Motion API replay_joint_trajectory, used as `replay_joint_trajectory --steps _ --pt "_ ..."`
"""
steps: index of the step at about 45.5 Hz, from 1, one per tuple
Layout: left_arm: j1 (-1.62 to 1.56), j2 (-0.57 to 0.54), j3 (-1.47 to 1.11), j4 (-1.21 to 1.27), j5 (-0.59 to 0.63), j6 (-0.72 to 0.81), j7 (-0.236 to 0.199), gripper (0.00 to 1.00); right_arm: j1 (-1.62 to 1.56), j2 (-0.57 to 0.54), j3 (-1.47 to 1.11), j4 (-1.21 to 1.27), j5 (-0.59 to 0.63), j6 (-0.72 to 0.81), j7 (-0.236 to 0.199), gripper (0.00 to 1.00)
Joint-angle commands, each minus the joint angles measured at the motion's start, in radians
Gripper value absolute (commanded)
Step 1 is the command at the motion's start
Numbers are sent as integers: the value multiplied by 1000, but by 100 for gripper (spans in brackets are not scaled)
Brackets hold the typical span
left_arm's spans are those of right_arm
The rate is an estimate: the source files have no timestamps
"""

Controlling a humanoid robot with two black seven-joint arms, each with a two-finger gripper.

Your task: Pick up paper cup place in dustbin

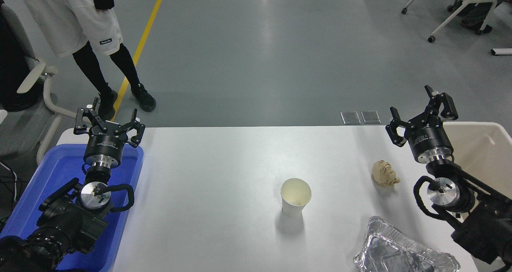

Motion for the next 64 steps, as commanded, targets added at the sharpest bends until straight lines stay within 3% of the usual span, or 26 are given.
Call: replay_joint_trajectory --steps 1,16,30,44,64 --pt "0 0 0 1 -1 0 0 99 -2 1 -8 1 -1 1 0 100" --pt "0 0 0 1 -1 0 0 99 21 -48 -92 88 1 -1 0 100" --pt "0 0 0 -1 -1 0 0 99 234 -229 -601 111 1 1 0 100" --pt "0 0 0 -1 0 0 0 99 428 -361 -953 199 1 19 0 100" --pt "0 0 0 -1 0 0 0 99 744 -407 -1461 223 -1 238 -2 100"
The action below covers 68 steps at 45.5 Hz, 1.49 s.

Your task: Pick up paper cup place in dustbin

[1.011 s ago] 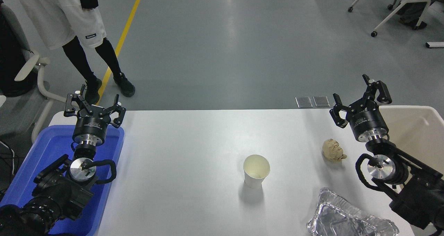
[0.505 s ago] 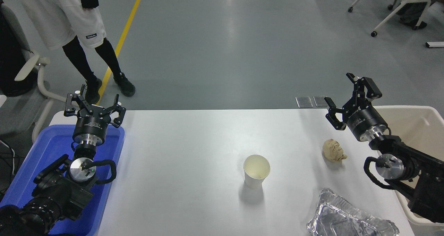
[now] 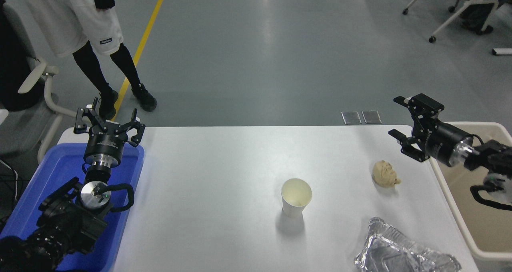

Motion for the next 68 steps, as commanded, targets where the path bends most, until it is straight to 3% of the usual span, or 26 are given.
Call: replay_joint_trajectory --steps 1,13,26,37,42,50,61,68 --pt "-1 0 0 0 0 0 0 99 180 -30 -264 20 0 107 -1 100" --pt "-1 0 0 0 0 0 0 99 410 -7 -497 60 -31 309 -1 100" --pt "-1 0 0 0 0 0 0 99 588 60 -584 106 -318 400 -5 100" --pt "-1 0 0 0 0 0 0 99 829 229 -702 187 -577 401 -23 100" --pt "1 0 0 0 0 0 0 99 930 327 -730 242 -648 401 -60 100" --pt "1 0 0 0 0 0 0 99 1022 482 -770 273 -654 431 -143 100" --pt "-1 0 0 0 0 0 0 99 1094 597 -744 287 -643 431 -148 100" --pt "1 0 0 0 0 0 0 99 1102 628 -704 296 -574 431 -148 100"
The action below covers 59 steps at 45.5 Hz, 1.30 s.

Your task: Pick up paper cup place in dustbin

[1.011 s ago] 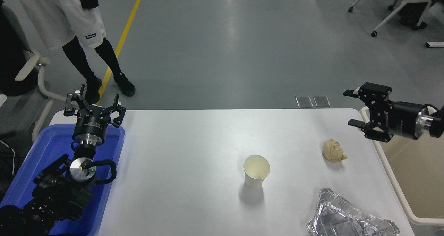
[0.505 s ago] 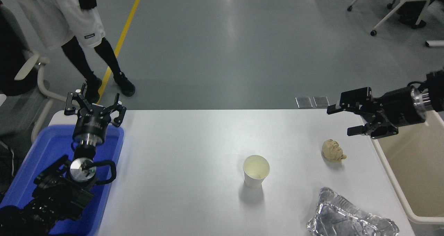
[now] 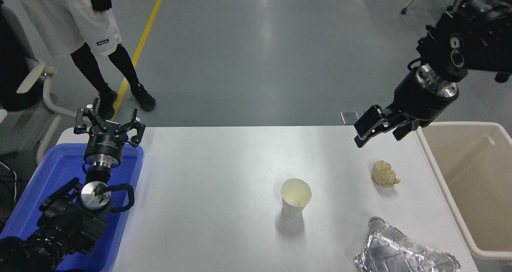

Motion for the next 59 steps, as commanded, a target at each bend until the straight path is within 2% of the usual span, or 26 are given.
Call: replay_joint_trajectory --steps 1,7,43,53,59 --pt "-1 0 0 0 0 0 0 99 49 93 33 18 62 4 -13 100" --pt "0 0 0 0 0 0 0 99 69 101 82 12 112 4 -13 100" --pt "0 0 0 0 0 -2 1 99 33 82 99 6 113 4 -9 100" --pt "-1 0 0 0 0 -2 1 99 -62 90 122 -8 106 4 -12 100" --pt "0 0 0 0 0 -3 1 99 -111 92 120 -11 96 -131 -13 100"
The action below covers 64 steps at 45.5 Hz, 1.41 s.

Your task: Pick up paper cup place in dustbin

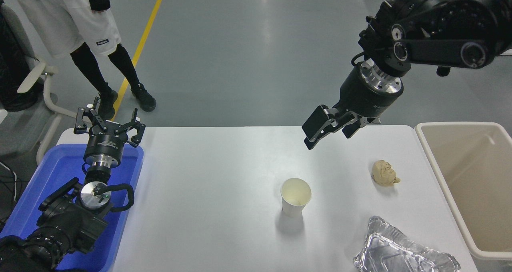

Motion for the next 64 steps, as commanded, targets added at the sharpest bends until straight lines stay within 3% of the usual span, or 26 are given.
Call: replay_joint_trajectory --steps 1,12,40,49,64 --pt "0 0 0 0 -1 -1 0 99 -88 5 7 -9 -11 -135 -3 100" --pt "0 0 0 0 1 -1 0 99 -191 34 -7 -41 3 -309 -18 100" --pt "0 0 0 0 1 -1 0 99 -351 55 5 -79 3 -405 -23 100" --pt "0 0 0 0 1 -3 0 99 -420 80 -2 -98 5 -510 -28 100" --pt "0 0 0 0 1 -1 0 99 -547 102 8 -177 5 -565 -101 100"
